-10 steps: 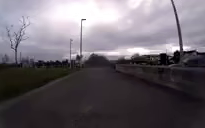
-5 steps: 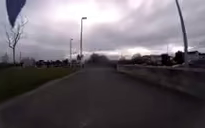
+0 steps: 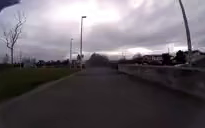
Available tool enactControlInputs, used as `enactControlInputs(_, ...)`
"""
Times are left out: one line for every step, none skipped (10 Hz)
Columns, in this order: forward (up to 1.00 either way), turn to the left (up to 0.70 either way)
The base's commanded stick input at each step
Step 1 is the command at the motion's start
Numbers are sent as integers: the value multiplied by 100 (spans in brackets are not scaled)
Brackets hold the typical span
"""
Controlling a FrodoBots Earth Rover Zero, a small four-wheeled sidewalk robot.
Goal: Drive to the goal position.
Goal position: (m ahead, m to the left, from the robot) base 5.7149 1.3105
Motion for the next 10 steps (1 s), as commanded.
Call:
enactControlInputs(85, 0)
enactControlInputs(85, 0)
enactControlInputs(85, 0)
enactControlInputs(85, 0)
enactControlInputs(85, 0)
enactControlInputs(85, 0)
enactControlInputs(85, 0)
enactControlInputs(85, -17)
enactControlInputs(85, -18)
enactControlInputs(85, 0)
